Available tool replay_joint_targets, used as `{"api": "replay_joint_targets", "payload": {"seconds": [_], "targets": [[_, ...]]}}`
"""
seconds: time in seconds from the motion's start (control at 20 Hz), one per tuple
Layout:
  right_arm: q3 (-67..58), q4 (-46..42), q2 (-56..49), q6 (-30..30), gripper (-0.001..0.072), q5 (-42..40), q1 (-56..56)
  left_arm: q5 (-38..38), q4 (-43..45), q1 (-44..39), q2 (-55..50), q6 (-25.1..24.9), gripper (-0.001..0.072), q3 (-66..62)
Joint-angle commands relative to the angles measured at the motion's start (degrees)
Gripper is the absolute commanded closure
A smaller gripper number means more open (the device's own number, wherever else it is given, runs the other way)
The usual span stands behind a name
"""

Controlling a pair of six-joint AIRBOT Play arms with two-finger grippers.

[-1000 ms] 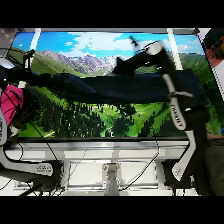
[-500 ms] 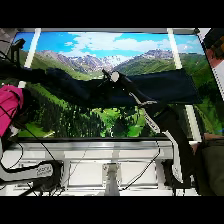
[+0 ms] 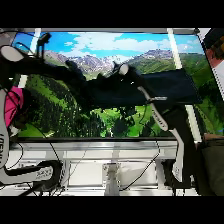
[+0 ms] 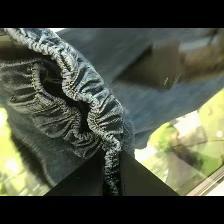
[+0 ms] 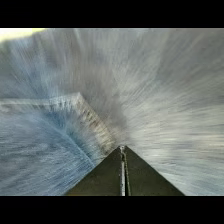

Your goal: Fold the clothes and pants, and hang the long-sleeved shirts on hangers.

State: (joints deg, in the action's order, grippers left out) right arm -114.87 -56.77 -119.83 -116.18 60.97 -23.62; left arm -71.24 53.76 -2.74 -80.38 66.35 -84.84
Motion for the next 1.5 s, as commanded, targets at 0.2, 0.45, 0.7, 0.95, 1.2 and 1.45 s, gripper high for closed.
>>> {"api": "replay_joint_targets", "payload": {"seconds": [0.2,0.45,0.7,0.95,1.2,1.45], "targets": [[0.0,-15.7,14.9,6.8,0.0701,12.2,20.8,22.1,-6.6,-20.8,-6.1,7.0,0.0691,0.0],[0.0,-15.7,16.9,10.8,0.0699,16.7,27.8,46.6,-21.7,-33.2,-17.3,6.9,0.0689,0.0],[0.0,-14.9,16.9,10.9,0.0539,15.5,30.0,52.2,-26.0,-39.4,-23.6,6.5,0.0161,0.0],[0.0,-10.8,16.2,13.8,0.0546,16.7,30.0,49.6,-23.3,-35.0,-19.8,6.3,0.0252,0.0],[0.2,-2.8,14.5,20.8,0.0700,17.9,29.9,36.4,-15.9,-19.2,-12.2,6.3,0.0687,0.0],[0.2,7.0,13.3,27.9,0.0700,19.4,28.3,10.1,-3.8,-1.6,-9.9,6.4,0.0689,0.6]]}}
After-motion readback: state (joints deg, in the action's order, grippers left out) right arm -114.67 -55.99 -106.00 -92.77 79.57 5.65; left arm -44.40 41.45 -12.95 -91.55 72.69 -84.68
